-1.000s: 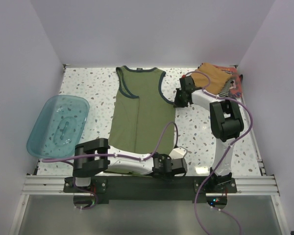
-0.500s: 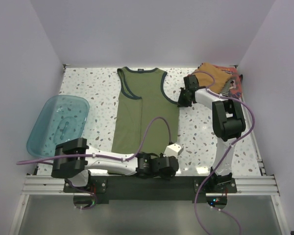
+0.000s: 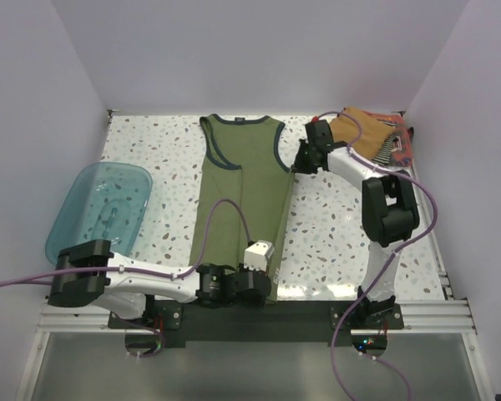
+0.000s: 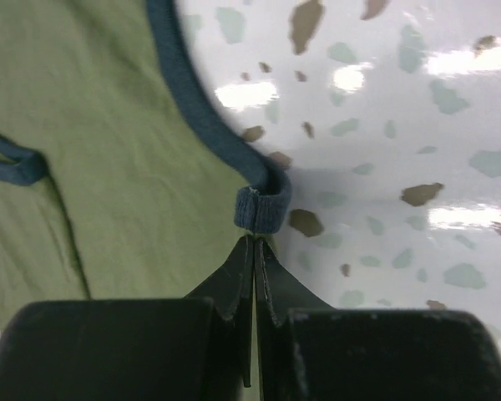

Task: Fold and stack the tank tops
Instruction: Fold the tank top

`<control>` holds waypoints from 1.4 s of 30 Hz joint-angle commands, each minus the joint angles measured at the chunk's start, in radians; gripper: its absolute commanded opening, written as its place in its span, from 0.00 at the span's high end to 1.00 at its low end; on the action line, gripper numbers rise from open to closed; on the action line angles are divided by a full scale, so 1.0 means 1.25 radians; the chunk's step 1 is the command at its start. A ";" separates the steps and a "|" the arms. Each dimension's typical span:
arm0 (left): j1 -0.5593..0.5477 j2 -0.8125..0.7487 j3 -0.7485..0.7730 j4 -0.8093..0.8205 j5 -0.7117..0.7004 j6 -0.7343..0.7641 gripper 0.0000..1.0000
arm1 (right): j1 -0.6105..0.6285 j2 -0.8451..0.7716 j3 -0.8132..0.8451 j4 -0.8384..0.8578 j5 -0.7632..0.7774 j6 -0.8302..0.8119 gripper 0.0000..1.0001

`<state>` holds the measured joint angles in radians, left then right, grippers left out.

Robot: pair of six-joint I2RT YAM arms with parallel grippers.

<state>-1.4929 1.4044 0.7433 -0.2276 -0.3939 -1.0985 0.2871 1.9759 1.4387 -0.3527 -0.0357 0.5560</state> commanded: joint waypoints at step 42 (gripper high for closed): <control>-0.012 -0.188 -0.051 -0.408 -0.109 -0.344 0.62 | 0.255 0.274 0.420 -0.020 0.030 0.058 0.64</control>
<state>-1.5005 1.2125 0.6388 -0.6796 -0.4751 -1.5036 0.6060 2.3516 1.9343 -0.4049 0.0185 0.6418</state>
